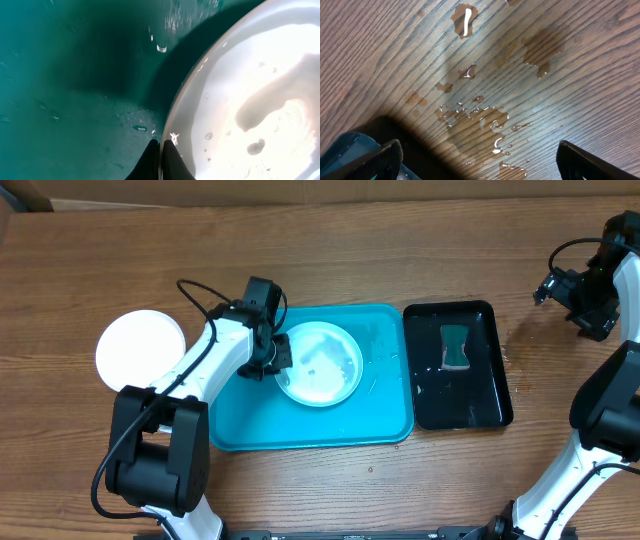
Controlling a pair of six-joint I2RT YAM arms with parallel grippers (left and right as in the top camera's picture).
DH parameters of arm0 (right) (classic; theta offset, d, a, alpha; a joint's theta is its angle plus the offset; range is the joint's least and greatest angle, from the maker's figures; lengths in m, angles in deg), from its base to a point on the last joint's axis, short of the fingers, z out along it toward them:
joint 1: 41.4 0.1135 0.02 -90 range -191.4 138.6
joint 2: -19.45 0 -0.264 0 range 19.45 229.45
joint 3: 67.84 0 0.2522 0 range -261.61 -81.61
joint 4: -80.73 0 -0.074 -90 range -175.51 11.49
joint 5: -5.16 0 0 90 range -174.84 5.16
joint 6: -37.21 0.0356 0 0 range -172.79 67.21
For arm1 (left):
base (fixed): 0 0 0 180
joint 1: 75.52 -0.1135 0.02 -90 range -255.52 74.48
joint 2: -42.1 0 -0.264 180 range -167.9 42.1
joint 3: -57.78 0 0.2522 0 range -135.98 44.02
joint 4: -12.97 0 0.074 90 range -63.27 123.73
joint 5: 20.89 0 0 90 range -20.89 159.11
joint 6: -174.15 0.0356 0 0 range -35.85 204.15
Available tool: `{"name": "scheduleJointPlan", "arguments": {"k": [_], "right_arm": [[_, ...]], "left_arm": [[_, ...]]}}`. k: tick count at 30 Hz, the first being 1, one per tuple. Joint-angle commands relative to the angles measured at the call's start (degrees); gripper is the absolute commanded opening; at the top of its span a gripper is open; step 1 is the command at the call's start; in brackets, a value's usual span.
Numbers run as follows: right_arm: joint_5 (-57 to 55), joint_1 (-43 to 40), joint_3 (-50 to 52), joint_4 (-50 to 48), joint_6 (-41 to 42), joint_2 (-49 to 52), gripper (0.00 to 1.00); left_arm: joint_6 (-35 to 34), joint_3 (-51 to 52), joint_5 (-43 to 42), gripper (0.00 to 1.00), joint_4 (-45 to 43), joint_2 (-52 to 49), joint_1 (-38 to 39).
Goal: Clean dirty plates on tray and stack at the side
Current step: 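Lift the white plate with left gripper and swing it rightward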
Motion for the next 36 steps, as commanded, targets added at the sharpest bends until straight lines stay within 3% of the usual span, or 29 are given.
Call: {"name": "scheduleJointPlan", "arguments": {"k": [1, 11, 23, 30, 36], "right_arm": [[0.0, 0.0, -1.2, -0.2, 0.3, -1.5, 1.0], [0.0, 0.0, -1.2, -0.2, 0.3, -1.5, 1.0], [0.0, 0.0, -1.2, -0.2, 0.3, -1.5, 1.0], [0.0, 0.0, -1.2, -0.2, 0.3, -1.5, 1.0], [0.0, 0.0, -1.2, -0.2, 0.3, -1.5, 1.0]], "left_arm": [[1.3, -2.9, 3.5, 0.04, 0.9, 0.2, 1.0], [2.2, -8.6, 3.9, 0.04, 2.4, 0.2, 2.3], [4.2, -21.6, 2.4, 0.04, 10.1, 0.2, 3.0], [3.7, -26.7, 4.5, 0.04, 8.7, 0.2, 10.4], [2.5, -27.9, 14.1, 0.04, 3.1, 0.1, 20.3]]}}
